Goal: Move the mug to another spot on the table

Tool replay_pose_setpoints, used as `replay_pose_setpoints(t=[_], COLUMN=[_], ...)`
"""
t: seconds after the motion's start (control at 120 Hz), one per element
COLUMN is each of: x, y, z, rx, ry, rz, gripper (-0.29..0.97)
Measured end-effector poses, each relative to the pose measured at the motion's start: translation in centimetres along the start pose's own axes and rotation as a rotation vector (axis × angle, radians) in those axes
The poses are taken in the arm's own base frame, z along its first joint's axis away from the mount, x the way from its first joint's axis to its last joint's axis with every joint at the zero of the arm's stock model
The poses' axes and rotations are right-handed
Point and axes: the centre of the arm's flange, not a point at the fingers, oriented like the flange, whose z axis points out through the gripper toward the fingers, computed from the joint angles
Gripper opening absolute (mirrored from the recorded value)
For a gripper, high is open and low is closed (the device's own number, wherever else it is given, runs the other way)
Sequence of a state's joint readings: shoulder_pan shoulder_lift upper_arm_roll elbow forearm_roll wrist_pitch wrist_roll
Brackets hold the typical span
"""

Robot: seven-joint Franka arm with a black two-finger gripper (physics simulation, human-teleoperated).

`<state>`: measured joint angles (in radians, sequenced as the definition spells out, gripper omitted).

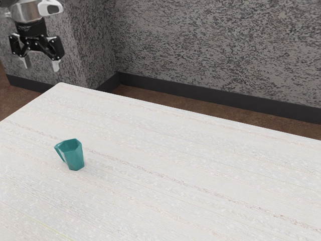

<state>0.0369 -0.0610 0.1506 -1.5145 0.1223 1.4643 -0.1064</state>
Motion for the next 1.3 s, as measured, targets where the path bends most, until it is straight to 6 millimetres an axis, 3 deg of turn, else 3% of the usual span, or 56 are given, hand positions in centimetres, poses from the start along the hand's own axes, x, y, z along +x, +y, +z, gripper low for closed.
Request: replay_pose_setpoints(t=[0.117, 0.225, 0.35, 0.542, 0.667, 0.808, 0.975, 1.167, 1.3], x=[0.2, 1.2, 1.1, -0.4, -1.7, -1.8, -1.9, -0.9, 2.4], y=[0.6, 0.7, 0.2, -6.0, -5.9, -6.7, -11.1, -15.8, -14.4], z=[0.0, 2.3, 8.6, 19.4, 24.8, 26.3, 27.9, 31.7, 33.8], rx=[-0.003, -0.004, -0.125, -0.315, -0.382, -0.418, -0.430, -0.405, -0.376], ry=[0.015, 0.000, -0.111, -0.266, -0.327, -0.322, -0.322, -0.361, -0.379], rz=[0.004, -0.012, -0.137, -0.567, -0.780, -0.971, -1.194, -1.396, -1.421], gripper=[0.68, 0.68, 0.68, 0.68, 0.68, 0.68, 0.68, 0.68, 0.67])
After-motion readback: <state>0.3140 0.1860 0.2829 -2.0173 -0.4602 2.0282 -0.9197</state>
